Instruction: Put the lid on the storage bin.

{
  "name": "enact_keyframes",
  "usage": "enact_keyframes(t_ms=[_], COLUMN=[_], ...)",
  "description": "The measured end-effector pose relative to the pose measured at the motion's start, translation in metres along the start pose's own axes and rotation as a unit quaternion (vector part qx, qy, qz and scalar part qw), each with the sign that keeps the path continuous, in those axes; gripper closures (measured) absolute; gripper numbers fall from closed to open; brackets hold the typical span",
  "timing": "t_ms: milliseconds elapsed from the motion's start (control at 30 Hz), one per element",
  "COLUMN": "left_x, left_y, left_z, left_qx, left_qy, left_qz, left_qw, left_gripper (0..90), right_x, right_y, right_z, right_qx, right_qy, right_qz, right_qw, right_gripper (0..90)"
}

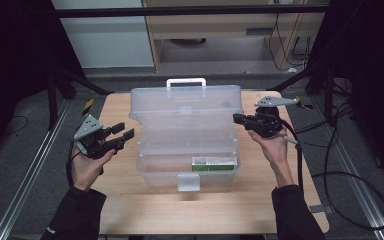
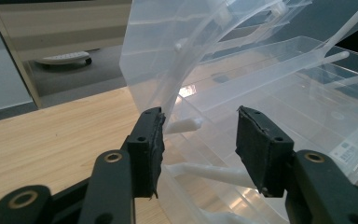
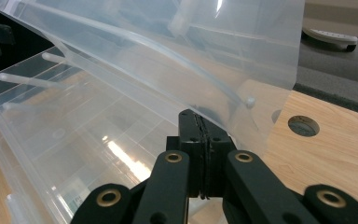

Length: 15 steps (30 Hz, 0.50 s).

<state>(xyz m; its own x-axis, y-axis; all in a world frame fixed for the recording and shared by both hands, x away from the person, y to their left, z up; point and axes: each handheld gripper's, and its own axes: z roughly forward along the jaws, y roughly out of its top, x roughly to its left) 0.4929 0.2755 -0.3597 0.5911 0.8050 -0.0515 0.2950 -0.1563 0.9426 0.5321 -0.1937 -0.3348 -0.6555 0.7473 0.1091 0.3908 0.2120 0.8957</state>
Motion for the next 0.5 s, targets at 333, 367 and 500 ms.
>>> enact_keyframes(t_ms=[333, 367, 500], left_x=[-0.009, -0.011, -0.016], left_y=[-0.001, -0.001, 0.000], left_z=[0.005, 0.006, 0.007], left_qx=[-0.013, -0.014, -0.022], left_qy=[0.006, 0.006, 0.003], left_qz=[-0.010, -0.010, -0.016], left_qw=[0.9998, 0.9998, 0.9996], left_gripper=[65.3, 66.5, 74.9], right_x=[0.000, 0.000, 0.000], right_y=[0.000, 0.000, -0.001], right_z=[0.000, 0.000, 0.000], right_qx=[0.001, 0.001, 0.001], right_qy=[0.000, 0.000, 0.000], right_qz=[0.000, 0.000, -0.001], right_qw=[1.0000, 1.0000, 1.0000], right_gripper=[89.8, 89.9, 89.9])
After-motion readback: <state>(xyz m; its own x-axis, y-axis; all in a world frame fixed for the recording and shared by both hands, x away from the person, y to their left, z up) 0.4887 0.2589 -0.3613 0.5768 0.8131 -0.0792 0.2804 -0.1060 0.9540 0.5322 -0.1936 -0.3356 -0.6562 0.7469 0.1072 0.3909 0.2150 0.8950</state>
